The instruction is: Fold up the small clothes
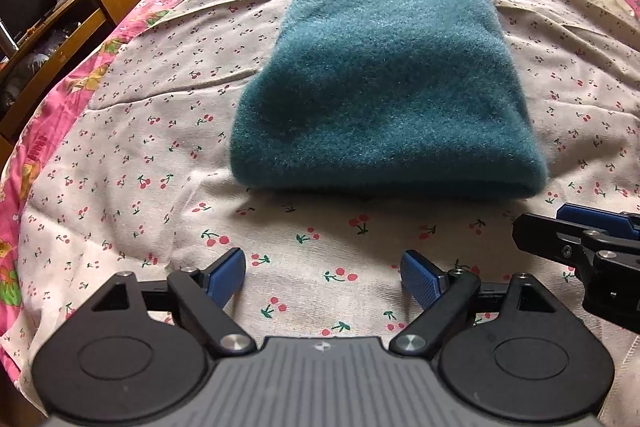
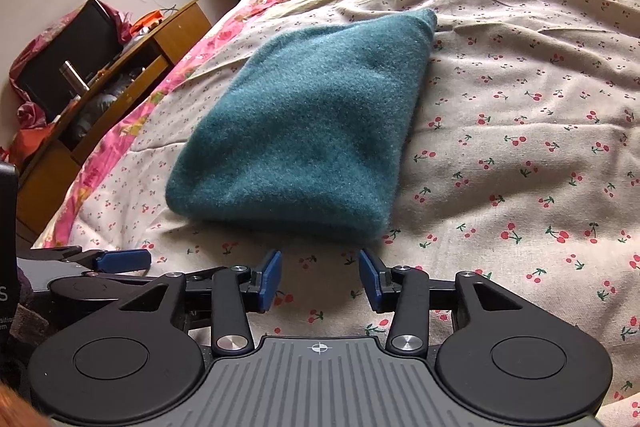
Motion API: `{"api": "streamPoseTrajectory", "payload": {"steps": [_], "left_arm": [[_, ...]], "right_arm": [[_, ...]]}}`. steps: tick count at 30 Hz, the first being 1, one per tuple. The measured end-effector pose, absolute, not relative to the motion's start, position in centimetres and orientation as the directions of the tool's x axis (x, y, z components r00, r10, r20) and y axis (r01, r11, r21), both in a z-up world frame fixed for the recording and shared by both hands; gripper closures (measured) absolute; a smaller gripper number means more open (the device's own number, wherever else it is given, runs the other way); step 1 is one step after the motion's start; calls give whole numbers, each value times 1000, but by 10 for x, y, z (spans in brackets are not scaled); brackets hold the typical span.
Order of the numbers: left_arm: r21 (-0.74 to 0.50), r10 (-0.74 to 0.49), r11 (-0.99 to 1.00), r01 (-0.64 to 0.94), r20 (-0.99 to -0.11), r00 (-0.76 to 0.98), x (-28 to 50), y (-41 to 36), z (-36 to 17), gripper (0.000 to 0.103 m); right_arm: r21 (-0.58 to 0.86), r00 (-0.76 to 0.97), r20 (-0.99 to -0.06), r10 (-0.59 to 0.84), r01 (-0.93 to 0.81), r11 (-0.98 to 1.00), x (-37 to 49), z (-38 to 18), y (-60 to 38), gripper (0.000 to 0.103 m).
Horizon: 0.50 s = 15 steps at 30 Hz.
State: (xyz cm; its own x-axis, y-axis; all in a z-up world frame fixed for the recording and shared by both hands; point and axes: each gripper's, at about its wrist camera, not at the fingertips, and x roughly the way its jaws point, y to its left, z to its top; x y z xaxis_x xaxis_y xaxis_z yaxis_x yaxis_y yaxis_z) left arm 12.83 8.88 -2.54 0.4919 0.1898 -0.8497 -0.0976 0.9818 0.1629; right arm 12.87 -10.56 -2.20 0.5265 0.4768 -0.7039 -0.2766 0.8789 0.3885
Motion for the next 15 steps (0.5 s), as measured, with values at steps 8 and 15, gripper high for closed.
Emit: {"api": "streamPoseTrajectory", "payload": {"steps": [8,15], "left_arm": [[153,182,983,-98,-847,499,126,88,-23,8],[140,174,985,-104,-847,502,124,88,-21,8]], "right_arm": [[382,525,-709,471,-276,882,125,-24,-107,60],[382,528,-708,470,-273,883,125,-24,-109,60]]}}
